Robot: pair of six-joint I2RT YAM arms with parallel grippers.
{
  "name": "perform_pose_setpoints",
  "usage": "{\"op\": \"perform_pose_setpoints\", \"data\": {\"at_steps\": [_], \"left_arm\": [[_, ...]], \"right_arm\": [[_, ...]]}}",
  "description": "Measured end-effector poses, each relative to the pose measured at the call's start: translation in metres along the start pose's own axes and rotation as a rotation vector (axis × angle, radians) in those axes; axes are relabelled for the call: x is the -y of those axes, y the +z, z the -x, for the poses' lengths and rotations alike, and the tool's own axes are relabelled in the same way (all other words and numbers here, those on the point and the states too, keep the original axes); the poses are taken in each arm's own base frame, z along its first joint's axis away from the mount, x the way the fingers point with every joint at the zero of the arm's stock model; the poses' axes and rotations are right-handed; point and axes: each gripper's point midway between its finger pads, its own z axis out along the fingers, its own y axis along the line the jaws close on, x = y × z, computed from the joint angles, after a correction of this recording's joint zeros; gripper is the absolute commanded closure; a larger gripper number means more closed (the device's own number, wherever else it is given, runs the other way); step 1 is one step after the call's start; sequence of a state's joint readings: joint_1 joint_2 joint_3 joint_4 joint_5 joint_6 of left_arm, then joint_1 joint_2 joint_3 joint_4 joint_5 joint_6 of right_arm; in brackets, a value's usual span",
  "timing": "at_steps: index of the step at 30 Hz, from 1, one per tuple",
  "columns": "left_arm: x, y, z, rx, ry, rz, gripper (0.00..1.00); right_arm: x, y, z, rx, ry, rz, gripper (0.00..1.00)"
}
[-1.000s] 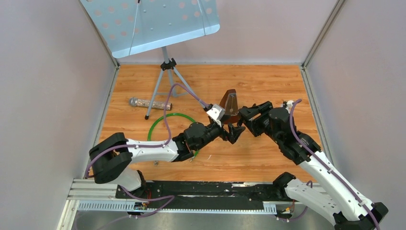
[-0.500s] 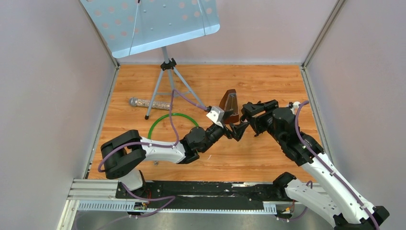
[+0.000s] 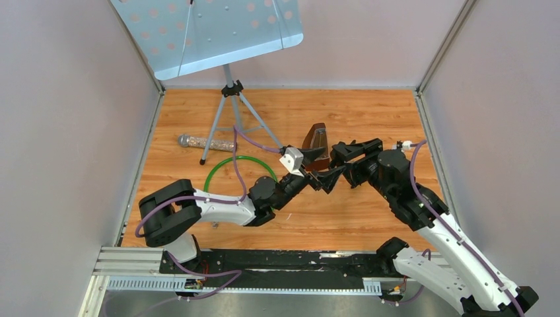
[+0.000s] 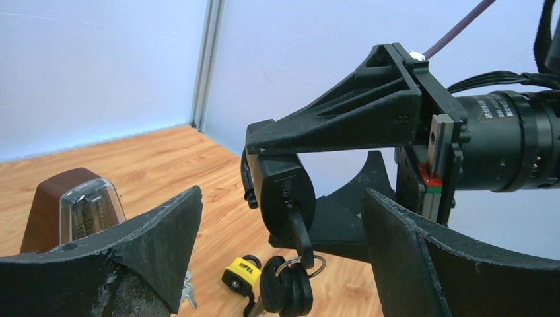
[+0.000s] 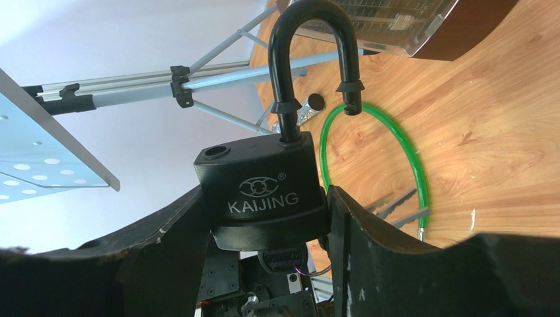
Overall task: Lock with the key
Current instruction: Lock the lock.
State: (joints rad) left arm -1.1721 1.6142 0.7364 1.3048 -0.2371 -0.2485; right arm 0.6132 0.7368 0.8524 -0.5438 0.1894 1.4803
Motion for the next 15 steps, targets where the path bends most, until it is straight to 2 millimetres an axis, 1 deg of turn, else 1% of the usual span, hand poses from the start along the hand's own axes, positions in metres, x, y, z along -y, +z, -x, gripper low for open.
{"op": "perform_pose_setpoints", "data": {"at_steps": [3,9,15], "left_arm": [[-0.003,0.005,0.000,-0.005,-0.007,0.027,0.06],[-0.011,0.015,-0.001,0.010,-0.034,0.087,0.13],[-0.011,0.024,-0.008,0.009,-0.051,0.101,0.14]], "right_arm": [[-0.002,-0.001,-0.002,-0.013,0.009,0.006,0.71],[-0.004,-0.004,-0.006,-0.040,0.027,0.015,0.71],[-0.006,-0.007,-0.009,-0.054,0.050,0.023,0.71]]}}
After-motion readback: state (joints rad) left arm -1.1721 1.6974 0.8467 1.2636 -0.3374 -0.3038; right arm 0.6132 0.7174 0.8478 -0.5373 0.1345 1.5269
